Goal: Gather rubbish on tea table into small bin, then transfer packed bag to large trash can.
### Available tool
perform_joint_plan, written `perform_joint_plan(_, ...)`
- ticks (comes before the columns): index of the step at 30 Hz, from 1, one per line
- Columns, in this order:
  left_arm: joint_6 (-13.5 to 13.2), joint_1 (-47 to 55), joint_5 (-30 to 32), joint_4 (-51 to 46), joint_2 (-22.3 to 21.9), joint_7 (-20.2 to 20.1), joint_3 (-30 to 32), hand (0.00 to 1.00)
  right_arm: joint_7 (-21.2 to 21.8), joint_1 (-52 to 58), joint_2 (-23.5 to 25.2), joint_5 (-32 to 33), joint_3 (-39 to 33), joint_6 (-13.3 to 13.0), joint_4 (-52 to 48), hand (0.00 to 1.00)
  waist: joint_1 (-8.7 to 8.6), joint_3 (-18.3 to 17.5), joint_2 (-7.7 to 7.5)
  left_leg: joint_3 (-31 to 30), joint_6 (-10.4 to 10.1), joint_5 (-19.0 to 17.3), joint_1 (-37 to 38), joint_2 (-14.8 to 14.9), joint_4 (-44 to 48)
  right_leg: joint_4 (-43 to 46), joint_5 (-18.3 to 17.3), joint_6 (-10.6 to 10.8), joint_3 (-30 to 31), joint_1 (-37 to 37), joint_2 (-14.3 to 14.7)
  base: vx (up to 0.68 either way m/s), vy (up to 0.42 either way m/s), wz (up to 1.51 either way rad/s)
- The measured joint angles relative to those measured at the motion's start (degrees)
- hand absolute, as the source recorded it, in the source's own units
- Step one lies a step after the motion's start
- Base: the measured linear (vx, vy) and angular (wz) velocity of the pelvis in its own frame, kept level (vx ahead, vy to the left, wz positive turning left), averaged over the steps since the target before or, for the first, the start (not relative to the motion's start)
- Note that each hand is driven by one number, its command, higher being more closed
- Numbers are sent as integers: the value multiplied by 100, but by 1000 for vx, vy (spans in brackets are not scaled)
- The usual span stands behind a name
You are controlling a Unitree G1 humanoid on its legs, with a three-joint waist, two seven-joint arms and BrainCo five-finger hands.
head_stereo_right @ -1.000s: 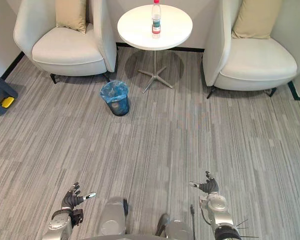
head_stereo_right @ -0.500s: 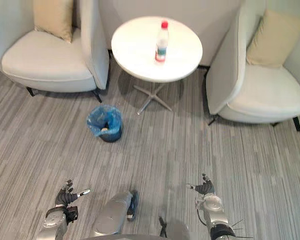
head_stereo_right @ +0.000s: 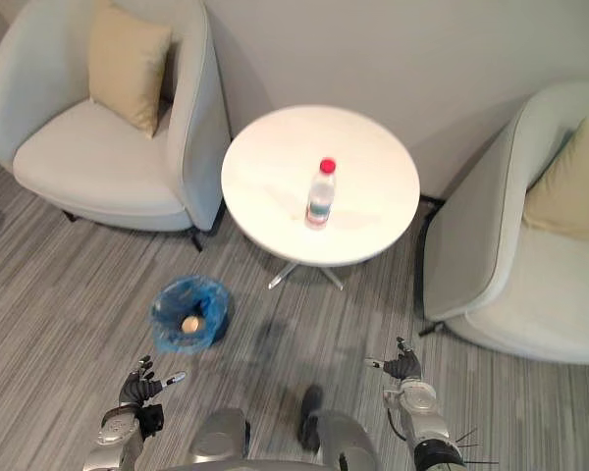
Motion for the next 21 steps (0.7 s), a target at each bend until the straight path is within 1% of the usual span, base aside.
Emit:
perform_joint_plan(1,0,-11,0,-26,-5,1,0,0,0,11,-2,1,0,-3,-72,0,3,3,13,0,-66,91,-34,-44,-509,-14,-74,109,23,54,-33,387,115,-44)
perform_joint_plan(2,-4,49,-2,-87,-58,2,-1,0,0,78,-51,3,11,-7,-266,0,28,-13,200,30,-173,843,4,-30,-1581,-25,-266,303,39,187,26,296,154,-34)
perform_joint_plan(3,-10,11,-1,-80,-124,7,2,0,-2,152,-128,6,19,-15,-408,0,31,25,422,-67,271,1592,39,51,-1869,69,-476,421,119,287,178,264,153,-23)
perform_joint_plan(4,-14,-23,-1,-87,-88,13,6,0,4,177,-83,6,33,5,-419,0,22,34,335,-33,245,1584,107,-6,-1891,149,-515,470,175,272,43,243,155,-1)
perform_joint_plan(5,-28,-20,-1,-101,-46,9,8,0,10,251,-30,4,82,5,-566,0,27,-3,160,10,257,1579,218,-220,-2114,237,-671,604,205,240,-176,213,105,7)
perform_joint_plan(6,-27,-9,-1,-105,-43,11,9,0,10,290,2,0,91,-3,-782,0,16,5,53,100,326,1534,310,-352,-2216,421,-827,682,229,197,-340,219,105,3)
perform_joint_plan(7,-22,24,0,-102,-46,11,9,0,7,285,11,-8,111,-13,-873,0,17,4,28,134,409,1471,355,-403,-2222,554,-916,746,262,161,-407,173,110,-9)
perform_joint_plan(8,-19,108,1,-96,-59,7,4,0,6,283,30,-12,167,-55,-1111,0,-2,4,-24,217,461,1294,466,-524,-2230,970,-1109,882,330,60,-571,145,117,-19)
perform_joint_plan(9,-19,228,5,-97,-66,9,1,0,6,282,30,-28,312,-128,-1264,0,-80,6,-67,281,538,1195,647,-615,-2320,1489,-1200,1033,355,-87,-715,132,107,-18)
perform_joint_plan(11,-19,328,13,-97,-41,12,-16,0,10,335,58,-130,495,-173,-1630,0,-129,0,-91,279,567,1179,874,-709,-2476,2273,-1182,1084,432,-357,-858,143,67,4)
perform_joint_plan(12,-22,358,34,-103,18,21,-23,0,32,487,106,-281,613,-211,-2021,0,-233,-30,-131,197,564,1179,994,-746,-2560,2707,-1239,1117,570,-562,-870,136,40,26)
perform_joint_plan(13,-25,359,44,-103,53,27,-24,0,38,532,121,-326,658,-227,-2149,0,-245,-53,-150,161,547,1187,1000,-748,-2564,2720,-1296,1090,605,-630,-861,144,0,31)
perform_joint_plan(14,-27,359,53,-101,102,33,-21,0,63,552,128,-429,725,-280,-2277,0,-243,-70,-172,135,583,1214,999,-748,-2564,2588,-1373,1061,640,-736,-864,135,-53,32)
perform_joint_plan(15,-33,359,53,-101,134,39,-24,0,117,557,128,-484,770,-390,-2390,0,-243,-127,-268,105,567,1226,974,-775,-2536,1954,-1299,986,726,-788,-871,162,-74,29)
perform_joint_plan(16,-38,366,55,-101,144,40,-24,0,126,569,135,-506,776,-410,-2442,0,-228,-164,-331,88,566,1226,962,-850,-2516,1617,-1101,888,771,-787,-898,175,-123,50)
perform_joint_plan(17,-31,358,62,-60,69,43,-33,0,136,558,88,-603,775,-432,-2503,0,-262,-183,-292,-72,528,1223,949,-905,-2484,1393,-905,942,722,-737,-954,122,-99,36)
perform_joint_plan(19,-47,437,74,-75,-62,35,-77,0,166,554,-12,-720,822,-437,-2542,0,-210,-277,-148,-122,471,1259,946,-807,-2618,1049,-782,900,677,-654,-847,114,-104,12)
perform_joint_plan(21,-48,529,76,-67,-109,26,-79,0,273,508,-86,-878,1017,-442,-2566,0,-227,-328,-54,-201,358,1341,956,-726,-2852,681,-613,858,614,-561,-735,99,-105,0)
